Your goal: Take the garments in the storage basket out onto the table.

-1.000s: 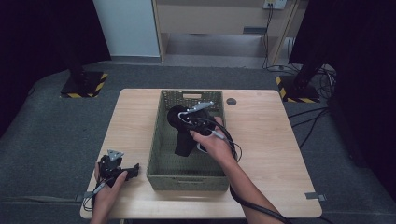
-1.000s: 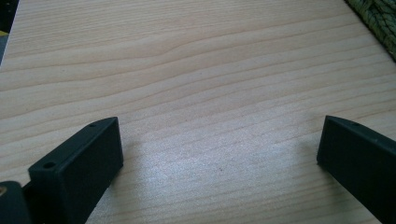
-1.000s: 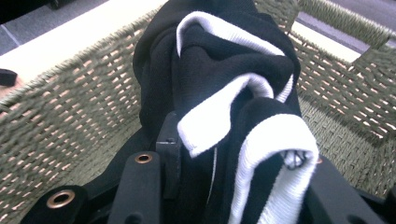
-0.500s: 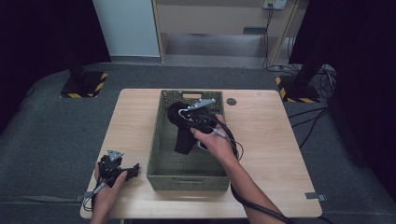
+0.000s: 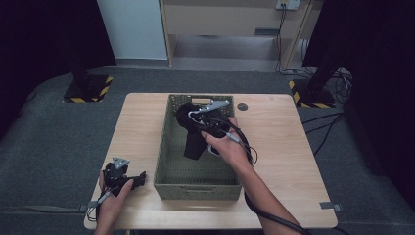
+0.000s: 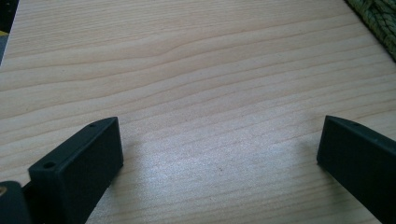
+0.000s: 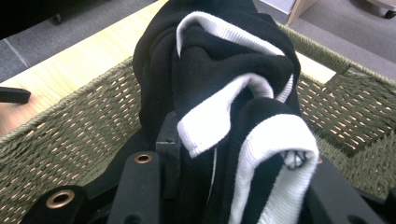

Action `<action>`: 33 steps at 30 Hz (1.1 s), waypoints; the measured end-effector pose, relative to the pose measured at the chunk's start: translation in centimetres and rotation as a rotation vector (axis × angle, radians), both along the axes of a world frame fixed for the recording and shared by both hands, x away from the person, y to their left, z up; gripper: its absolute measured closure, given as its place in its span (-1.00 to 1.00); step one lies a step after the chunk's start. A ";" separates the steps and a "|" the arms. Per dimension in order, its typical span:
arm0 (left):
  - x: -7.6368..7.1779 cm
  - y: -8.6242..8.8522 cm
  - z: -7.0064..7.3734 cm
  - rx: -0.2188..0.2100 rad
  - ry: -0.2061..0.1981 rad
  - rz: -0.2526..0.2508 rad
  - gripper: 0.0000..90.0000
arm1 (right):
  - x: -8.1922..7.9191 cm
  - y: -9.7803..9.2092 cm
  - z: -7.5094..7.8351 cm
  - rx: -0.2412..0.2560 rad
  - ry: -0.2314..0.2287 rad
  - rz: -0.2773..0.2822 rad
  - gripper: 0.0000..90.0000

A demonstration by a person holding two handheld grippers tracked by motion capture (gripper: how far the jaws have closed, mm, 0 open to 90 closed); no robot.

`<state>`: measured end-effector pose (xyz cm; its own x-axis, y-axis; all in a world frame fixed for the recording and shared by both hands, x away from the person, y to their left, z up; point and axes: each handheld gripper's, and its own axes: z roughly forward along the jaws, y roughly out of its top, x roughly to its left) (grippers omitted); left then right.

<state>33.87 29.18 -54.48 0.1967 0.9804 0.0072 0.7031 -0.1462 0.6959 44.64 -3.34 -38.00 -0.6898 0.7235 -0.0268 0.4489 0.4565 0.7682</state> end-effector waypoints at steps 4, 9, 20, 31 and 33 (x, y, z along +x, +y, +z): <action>0.0 0.0 0.0 0.000 -0.001 0.000 -1.00 | -0.2 -0.2 0.4 0.014 0.001 0.002 0.34; 0.0 0.0 0.0 0.000 0.000 0.000 -1.00 | -0.2 -0.5 0.8 0.015 -0.008 -0.003 0.34; 0.0 0.0 0.0 -0.001 -0.001 0.001 -1.00 | -0.6 -2.0 1.8 0.024 -0.026 -0.017 0.34; 0.0 0.0 0.0 0.000 0.000 0.000 -1.00 | -1.3 -2.9 2.7 0.036 -0.035 -0.013 0.34; 0.0 0.0 0.0 0.000 0.000 0.000 -1.00 | -1.4 -3.1 2.9 0.037 -0.036 -0.015 0.34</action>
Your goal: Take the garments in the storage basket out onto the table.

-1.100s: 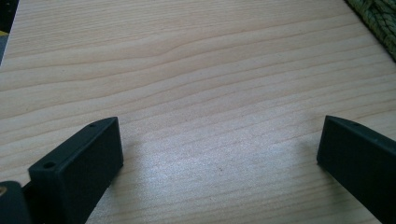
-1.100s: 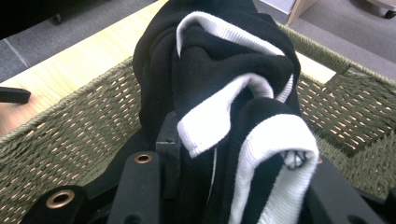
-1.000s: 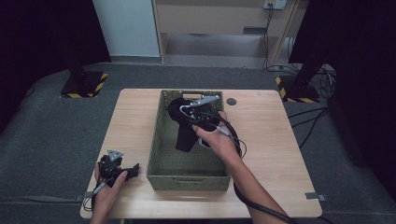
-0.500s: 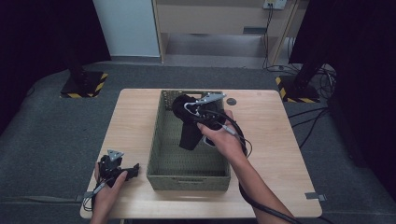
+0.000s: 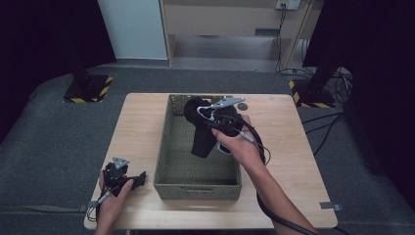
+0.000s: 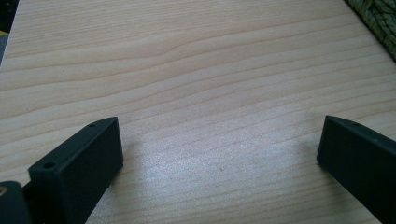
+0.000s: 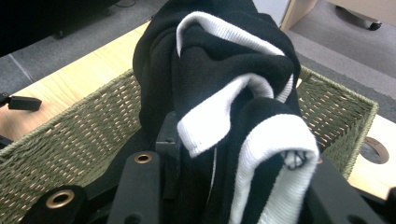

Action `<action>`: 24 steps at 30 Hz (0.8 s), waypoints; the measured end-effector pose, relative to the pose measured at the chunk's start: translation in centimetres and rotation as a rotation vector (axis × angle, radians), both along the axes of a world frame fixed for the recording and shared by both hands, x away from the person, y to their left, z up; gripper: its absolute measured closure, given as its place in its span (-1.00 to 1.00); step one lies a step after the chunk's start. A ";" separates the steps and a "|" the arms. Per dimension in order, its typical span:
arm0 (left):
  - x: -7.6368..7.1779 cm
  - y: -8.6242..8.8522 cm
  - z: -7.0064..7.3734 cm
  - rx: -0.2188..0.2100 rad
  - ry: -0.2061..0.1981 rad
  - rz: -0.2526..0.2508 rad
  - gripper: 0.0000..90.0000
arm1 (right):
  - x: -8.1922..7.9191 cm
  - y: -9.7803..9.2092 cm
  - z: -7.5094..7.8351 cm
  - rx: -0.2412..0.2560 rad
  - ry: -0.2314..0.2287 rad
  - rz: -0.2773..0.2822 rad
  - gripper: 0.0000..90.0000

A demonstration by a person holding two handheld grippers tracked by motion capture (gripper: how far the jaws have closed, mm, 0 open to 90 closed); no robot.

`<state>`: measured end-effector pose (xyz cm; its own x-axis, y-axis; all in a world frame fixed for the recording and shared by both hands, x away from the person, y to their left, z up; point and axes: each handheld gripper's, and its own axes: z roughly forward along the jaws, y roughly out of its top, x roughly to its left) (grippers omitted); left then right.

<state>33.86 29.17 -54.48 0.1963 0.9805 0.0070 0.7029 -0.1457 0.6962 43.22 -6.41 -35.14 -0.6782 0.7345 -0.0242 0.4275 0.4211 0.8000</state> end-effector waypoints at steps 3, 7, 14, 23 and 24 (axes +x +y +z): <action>0.0 0.0 0.0 0.000 0.000 0.000 -1.00 | -0.1 -0.3 0.2 -0.003 -0.009 -0.001 0.33; 0.0 0.0 0.0 0.000 0.000 0.000 -1.00 | -0.4 -0.8 0.4 -0.001 -0.014 -0.004 0.34; 0.0 0.0 0.0 0.000 0.000 0.000 -1.00 | -0.7 -2.0 0.7 0.003 -0.022 -0.014 0.33; 0.0 0.0 0.0 0.000 0.000 0.000 -1.00 | -1.1 -3.6 0.7 0.001 -0.026 -0.032 0.33; 0.0 0.0 0.0 0.000 0.000 0.000 -1.00 | -1.2 -3.9 0.7 0.004 -0.031 -0.033 0.33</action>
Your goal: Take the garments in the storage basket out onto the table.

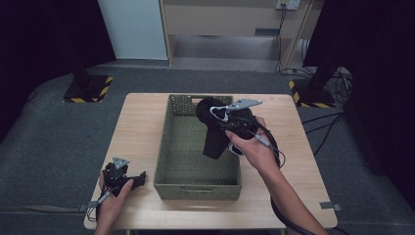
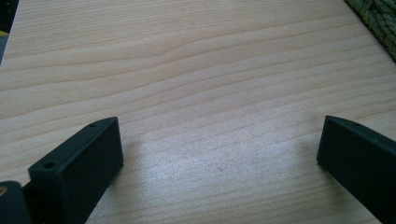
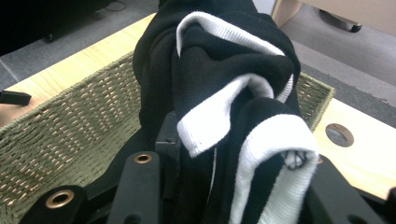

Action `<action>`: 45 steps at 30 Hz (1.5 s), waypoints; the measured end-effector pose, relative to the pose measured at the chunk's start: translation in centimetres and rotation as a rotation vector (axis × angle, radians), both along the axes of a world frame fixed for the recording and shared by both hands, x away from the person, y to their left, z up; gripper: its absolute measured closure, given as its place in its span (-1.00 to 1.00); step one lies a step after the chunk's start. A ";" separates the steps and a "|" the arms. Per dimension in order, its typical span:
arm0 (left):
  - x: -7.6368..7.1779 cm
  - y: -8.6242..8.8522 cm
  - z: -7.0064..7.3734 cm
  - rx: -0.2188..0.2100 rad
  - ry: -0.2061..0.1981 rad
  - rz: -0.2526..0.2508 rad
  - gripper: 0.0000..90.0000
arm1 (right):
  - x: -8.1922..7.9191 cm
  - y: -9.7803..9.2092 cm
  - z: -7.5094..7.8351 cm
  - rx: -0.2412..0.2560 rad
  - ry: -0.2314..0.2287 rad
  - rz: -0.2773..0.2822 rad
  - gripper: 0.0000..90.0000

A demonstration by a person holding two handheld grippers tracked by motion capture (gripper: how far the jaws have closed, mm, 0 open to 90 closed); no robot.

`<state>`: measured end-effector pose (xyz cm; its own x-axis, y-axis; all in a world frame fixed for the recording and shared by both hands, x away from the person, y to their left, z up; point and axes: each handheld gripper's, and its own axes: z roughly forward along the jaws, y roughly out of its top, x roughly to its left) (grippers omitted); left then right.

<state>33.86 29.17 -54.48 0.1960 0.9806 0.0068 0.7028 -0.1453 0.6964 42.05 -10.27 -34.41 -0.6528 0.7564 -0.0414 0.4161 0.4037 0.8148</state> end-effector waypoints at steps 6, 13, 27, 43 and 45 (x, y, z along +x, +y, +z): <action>0.0 0.0 0.0 0.000 0.000 0.000 -1.00 | -0.3 -1.3 0.3 0.011 -0.005 -0.019 0.33; 0.0 0.0 0.0 0.000 0.000 0.000 -1.00 | -0.5 -2.7 0.3 0.016 -0.012 -0.036 0.33; 0.0 0.0 0.0 0.000 0.000 0.000 -1.00 | -0.5 -5.2 0.1 0.027 -0.011 -0.083 0.33; 0.0 0.0 0.0 0.000 0.000 0.000 -1.00 | -0.1 -8.2 -0.5 0.022 -0.002 -0.158 0.33; 0.0 0.0 0.0 0.000 0.000 0.000 -1.00 | 0.0 -8.7 -0.5 0.022 0.000 -0.168 0.33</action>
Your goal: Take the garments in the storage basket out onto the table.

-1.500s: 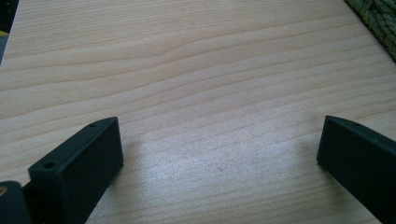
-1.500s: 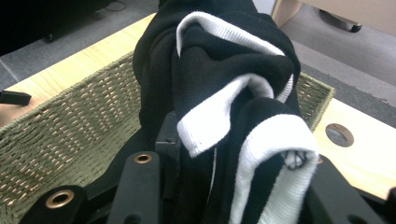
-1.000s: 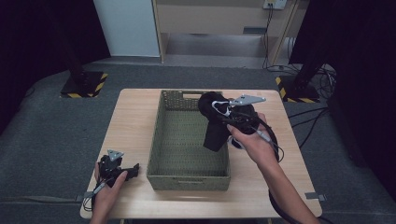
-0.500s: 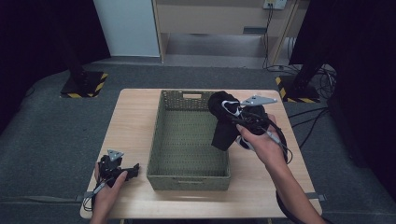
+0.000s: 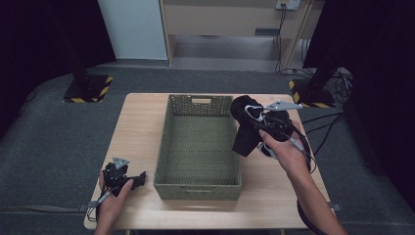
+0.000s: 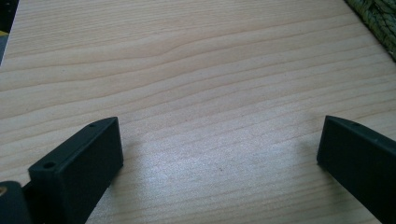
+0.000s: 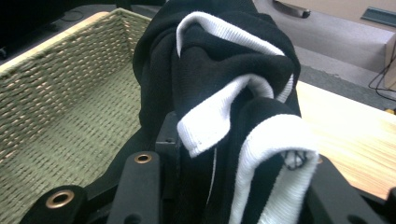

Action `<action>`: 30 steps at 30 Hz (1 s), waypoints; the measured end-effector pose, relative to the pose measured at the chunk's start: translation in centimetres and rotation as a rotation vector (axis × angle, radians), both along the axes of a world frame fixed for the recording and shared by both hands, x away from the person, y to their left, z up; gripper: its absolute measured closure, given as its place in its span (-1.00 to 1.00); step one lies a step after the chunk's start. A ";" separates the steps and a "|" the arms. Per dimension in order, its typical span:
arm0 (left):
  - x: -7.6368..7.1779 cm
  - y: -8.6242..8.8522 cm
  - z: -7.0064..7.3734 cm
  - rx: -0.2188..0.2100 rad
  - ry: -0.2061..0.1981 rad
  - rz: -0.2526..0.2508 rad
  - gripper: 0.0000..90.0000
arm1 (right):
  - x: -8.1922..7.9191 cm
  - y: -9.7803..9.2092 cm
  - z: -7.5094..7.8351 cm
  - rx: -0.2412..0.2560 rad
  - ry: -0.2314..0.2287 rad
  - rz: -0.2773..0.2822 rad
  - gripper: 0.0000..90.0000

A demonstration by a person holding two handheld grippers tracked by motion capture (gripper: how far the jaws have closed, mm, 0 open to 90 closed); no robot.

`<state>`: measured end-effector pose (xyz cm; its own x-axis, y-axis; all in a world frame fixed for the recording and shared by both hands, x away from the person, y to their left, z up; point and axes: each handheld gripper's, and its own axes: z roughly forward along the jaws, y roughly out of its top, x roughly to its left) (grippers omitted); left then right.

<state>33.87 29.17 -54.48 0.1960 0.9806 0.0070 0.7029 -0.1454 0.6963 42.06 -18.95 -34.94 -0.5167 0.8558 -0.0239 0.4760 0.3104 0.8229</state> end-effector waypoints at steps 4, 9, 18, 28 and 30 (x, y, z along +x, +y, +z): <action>0.0 0.0 0.0 0.000 0.000 0.000 -1.00 | 0.1 -0.7 -0.1 0.008 0.003 -0.017 0.33; 0.0 0.0 0.0 0.000 0.000 0.000 -1.00 | 0.0 -1.3 0.0 0.011 -0.004 -0.025 0.33; 0.0 0.0 0.0 0.000 0.000 0.000 -1.00 | 0.3 -2.0 -0.2 -0.002 -0.002 -0.048 0.33; 0.0 0.0 0.0 0.000 0.000 0.000 -1.00 | 1.2 -3.1 -1.6 -0.013 0.016 -0.091 0.33; 0.0 0.0 0.0 0.000 0.000 0.000 -1.00 | 1.4 -3.3 -1.9 -0.014 0.019 -0.098 0.33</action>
<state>33.86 29.17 -54.48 0.1960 0.9806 0.0071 0.7027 -0.1455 0.6965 43.49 -22.23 -36.87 -0.4313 0.9018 -0.0267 0.5203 0.2728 0.8093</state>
